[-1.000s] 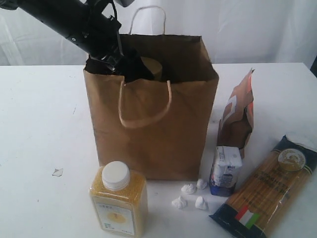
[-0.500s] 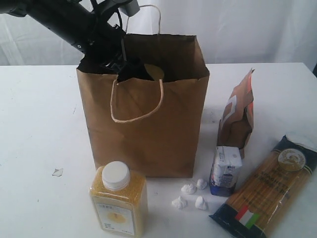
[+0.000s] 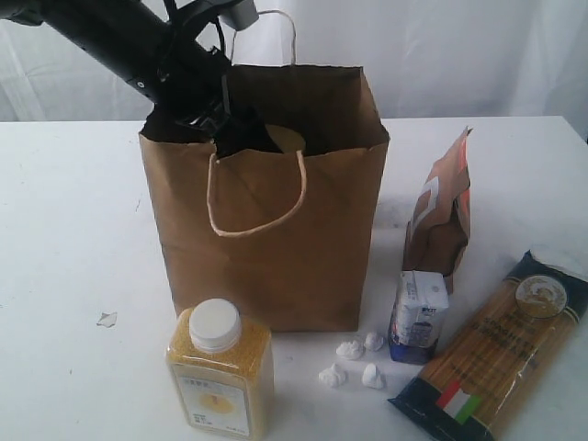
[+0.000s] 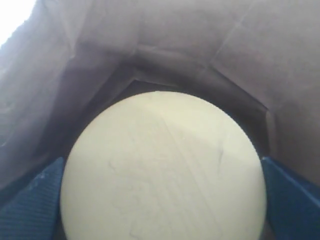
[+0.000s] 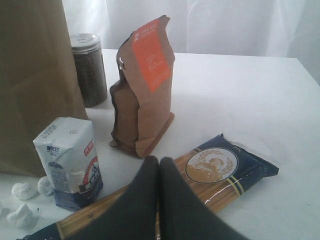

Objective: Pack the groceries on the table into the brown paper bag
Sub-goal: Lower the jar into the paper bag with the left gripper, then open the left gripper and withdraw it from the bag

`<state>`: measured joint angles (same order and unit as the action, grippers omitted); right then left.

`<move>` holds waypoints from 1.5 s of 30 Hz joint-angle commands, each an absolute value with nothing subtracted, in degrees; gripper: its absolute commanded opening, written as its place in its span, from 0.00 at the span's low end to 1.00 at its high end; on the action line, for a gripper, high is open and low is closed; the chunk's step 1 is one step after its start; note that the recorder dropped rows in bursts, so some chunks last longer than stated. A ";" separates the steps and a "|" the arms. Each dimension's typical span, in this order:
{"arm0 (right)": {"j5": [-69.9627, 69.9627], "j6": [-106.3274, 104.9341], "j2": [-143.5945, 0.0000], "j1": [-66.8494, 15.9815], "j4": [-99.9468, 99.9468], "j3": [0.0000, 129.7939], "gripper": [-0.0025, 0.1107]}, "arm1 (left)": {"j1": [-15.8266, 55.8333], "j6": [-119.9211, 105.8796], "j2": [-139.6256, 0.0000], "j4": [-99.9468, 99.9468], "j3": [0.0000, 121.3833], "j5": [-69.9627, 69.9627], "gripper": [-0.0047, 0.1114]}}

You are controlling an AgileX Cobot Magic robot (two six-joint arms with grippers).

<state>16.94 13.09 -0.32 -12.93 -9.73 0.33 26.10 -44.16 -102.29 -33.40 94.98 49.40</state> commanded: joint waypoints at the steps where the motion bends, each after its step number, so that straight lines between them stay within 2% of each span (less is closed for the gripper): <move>1: 16.65 13.93 0.00 -12.61 -10.04 0.00 0.02 | 26.45 -43.47 -100.20 -35.86 95.41 50.75 0.78; 16: 16.65 13.93 0.00 -12.61 -10.04 0.00 0.02 | 26.45 -39.42 -99.28 -31.25 95.41 52.67 0.78; 23: 16.65 13.93 0.00 -12.61 -10.04 0.00 0.02 | 26.45 -37.44 -99.28 -32.17 95.41 52.32 0.95; 41: 16.65 13.93 0.00 -12.61 -10.04 0.00 0.02 | 26.45 -37.44 -99.28 -32.17 95.41 55.12 0.94; 45: 16.65 13.93 0.00 -12.61 -10.04 0.00 0.02 | 26.45 -38.34 -93.92 -33.25 95.41 51.98 0.94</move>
